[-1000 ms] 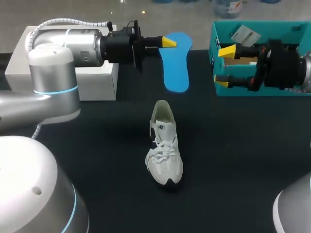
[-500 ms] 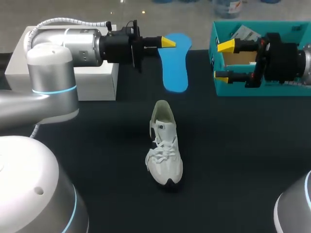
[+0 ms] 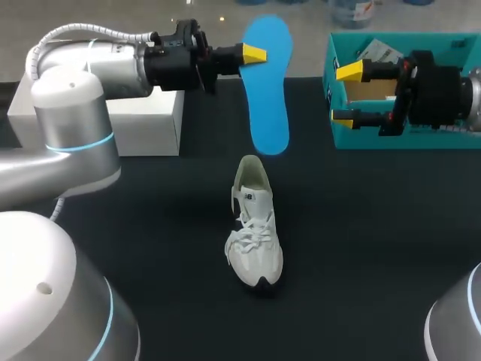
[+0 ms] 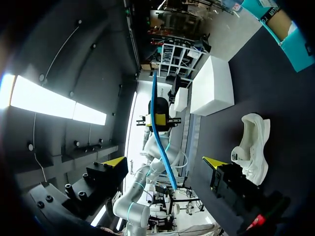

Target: Take the shoe out of the shoebox, open the shoe tongue, remove and reinsert the insole, then place the shoe into the shoebox

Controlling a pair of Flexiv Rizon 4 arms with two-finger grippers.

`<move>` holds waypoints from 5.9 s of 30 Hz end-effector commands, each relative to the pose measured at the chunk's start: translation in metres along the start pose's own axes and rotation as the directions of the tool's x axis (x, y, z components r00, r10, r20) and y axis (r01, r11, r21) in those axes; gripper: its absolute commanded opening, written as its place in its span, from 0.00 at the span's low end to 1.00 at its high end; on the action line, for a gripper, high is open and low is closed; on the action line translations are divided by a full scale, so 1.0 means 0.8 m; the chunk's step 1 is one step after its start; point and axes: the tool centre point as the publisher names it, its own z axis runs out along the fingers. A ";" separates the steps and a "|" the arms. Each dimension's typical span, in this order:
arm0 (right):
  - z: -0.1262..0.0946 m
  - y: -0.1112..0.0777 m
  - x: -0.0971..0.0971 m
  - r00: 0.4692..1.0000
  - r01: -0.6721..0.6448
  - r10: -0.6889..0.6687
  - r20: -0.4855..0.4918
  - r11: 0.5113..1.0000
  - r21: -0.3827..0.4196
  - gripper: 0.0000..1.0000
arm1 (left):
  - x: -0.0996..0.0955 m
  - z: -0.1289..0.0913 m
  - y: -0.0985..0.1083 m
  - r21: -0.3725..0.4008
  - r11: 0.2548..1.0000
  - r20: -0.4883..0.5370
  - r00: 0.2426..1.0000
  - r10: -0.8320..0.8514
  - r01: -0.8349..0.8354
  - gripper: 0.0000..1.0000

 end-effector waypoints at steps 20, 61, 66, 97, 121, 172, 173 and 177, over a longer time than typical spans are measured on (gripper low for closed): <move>0.003 0.001 0.000 1.000 -0.001 0.001 0.002 1.000 0.000 1.00 | 0.001 -0.003 -0.001 -0.118 0.156 -0.087 0.167 0.982 -0.981 0.00; 0.003 0.001 0.000 1.000 -0.001 0.001 0.002 1.000 0.000 1.00 | 0.007 0.004 0.009 0.078 -0.667 0.044 -0.665 0.745 -0.741 0.00; 0.003 0.001 0.000 1.000 -0.001 0.001 0.002 1.000 0.000 1.00 | 0.007 0.001 0.005 0.074 -0.731 -0.025 -0.734 0.678 -0.678 0.00; 0.006 0.029 0.013 0.999 -0.027 0.027 0.047 1.000 0.006 1.00 | -0.029 0.015 0.003 0.050 -0.929 -0.064 -0.929 0.363 -0.367 0.00; 0.045 0.050 0.000 0.998 -0.004 -0.002 0.059 0.995 0.099 0.73 | -0.033 0.039 -0.001 0.076 -0.960 -0.120 -0.958 0.261 -0.271 0.00; 0.064 0.054 -0.010 1.000 -0.012 0.009 0.030 0.993 0.121 0.00 | -0.043 0.055 -0.011 0.055 -0.972 -0.116 -0.969 0.219 -0.226 1.00; 0.064 0.054 -0.010 0.999 -0.010 0.006 0.033 0.993 0.114 0.00 | -0.043 0.051 -0.013 0.061 -0.971 -0.124 -0.967 0.223 -0.231 1.00; 0.060 0.057 -0.009 0.999 0.010 -0.015 0.053 0.996 0.094 0.00 | -0.041 0.025 -0.025 0.066 -0.969 -0.148 -0.962 0.228 -0.239 1.00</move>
